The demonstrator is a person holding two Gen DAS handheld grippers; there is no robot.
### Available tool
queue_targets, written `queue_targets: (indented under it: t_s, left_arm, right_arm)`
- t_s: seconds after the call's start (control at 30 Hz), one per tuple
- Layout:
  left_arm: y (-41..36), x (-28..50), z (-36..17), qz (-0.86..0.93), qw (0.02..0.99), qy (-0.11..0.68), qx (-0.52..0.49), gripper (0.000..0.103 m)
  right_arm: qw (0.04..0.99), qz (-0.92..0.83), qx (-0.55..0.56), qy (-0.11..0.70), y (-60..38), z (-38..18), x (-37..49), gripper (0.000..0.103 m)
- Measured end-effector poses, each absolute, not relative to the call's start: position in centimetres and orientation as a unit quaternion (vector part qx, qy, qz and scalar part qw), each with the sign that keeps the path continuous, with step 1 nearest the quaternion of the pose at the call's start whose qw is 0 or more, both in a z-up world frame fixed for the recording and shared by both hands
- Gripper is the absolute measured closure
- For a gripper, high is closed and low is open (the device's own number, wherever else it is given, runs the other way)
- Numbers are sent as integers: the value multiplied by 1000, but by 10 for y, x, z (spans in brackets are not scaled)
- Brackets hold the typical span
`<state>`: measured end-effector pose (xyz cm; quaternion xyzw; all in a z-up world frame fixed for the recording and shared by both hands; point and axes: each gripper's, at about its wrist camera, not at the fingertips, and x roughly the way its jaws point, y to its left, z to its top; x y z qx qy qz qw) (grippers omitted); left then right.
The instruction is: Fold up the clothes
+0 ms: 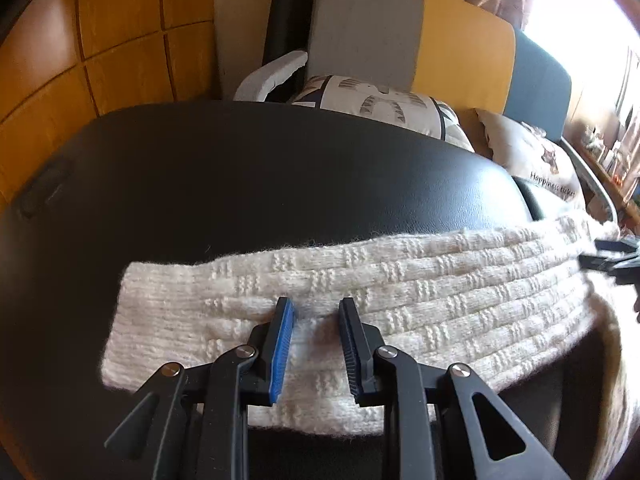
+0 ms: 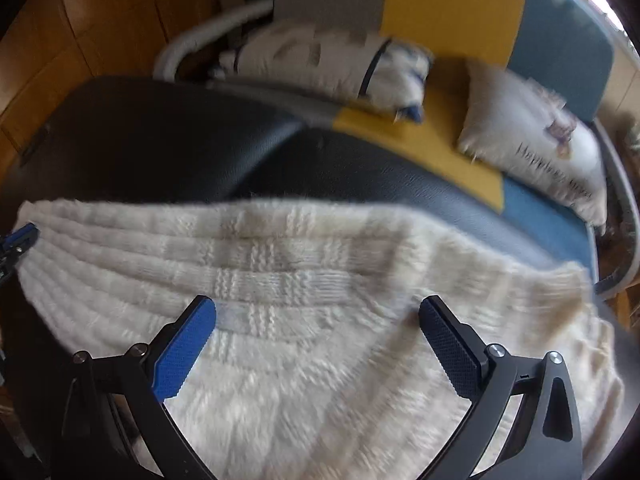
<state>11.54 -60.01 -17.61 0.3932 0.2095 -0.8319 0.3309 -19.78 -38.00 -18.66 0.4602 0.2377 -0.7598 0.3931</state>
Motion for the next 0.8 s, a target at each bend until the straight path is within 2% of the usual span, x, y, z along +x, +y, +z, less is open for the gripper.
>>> queue_targets:
  t_s: [0.23,0.37,0.57,0.73,0.8]
  left_arm:
    - [-617,105,-180,-823,342,217,399,77]
    - [-621,96,-178,-819,346,210,407,77]
    - [-620,94,-176,-817,353,207,407,77]
    - [-590,101,-159,-834,329,224,383,78]
    - [-561,100,-149,-852,294,224,371,78]
  right_arm:
    - [374,-774,463,214,-393,-191,-207,0]
    - [387,-766,464,220,-382,-174,-201,0]
    - [422,-730,446,300,-329,-153,-158,0]
    - [398,-700,485,341,-299,-186,-142,0]
    - [405,-707,495,302,-292,-195,-146,0]
